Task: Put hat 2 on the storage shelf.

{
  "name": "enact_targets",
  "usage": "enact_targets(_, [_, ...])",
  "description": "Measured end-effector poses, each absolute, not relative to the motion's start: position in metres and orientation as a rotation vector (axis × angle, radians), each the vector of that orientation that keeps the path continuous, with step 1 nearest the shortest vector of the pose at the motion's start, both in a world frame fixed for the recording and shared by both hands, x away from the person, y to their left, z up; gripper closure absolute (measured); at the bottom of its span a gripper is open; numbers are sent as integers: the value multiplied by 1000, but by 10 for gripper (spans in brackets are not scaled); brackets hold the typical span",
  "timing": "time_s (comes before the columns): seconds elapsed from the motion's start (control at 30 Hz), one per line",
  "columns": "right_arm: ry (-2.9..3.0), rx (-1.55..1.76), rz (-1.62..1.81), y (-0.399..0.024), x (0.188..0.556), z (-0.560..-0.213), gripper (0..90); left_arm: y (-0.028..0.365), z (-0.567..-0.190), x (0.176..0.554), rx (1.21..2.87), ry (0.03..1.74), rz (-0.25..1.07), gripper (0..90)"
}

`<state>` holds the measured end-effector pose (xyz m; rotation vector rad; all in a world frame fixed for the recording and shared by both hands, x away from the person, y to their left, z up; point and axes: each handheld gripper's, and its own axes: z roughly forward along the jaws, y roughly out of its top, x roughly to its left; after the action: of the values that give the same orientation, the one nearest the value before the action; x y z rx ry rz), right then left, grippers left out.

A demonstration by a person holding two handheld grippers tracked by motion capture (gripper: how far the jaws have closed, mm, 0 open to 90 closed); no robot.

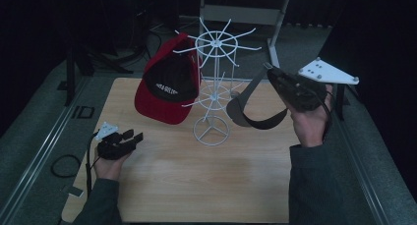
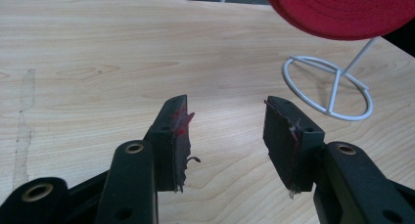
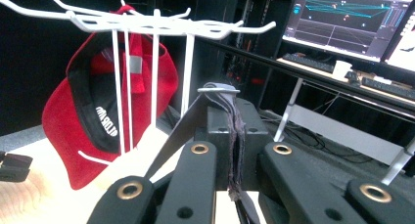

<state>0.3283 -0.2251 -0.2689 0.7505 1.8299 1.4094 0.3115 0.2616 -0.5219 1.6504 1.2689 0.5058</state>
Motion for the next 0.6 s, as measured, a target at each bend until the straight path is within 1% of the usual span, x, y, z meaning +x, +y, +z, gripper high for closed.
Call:
enact_targets(0.27, [1811,730,1426,-226,329,-257,874,257,-517,310,1643,1233,536,530])
enact_targets(0.6, [1799,693,1421,-222,330,-238,874,252,-516,311,1652,1211,535,530])
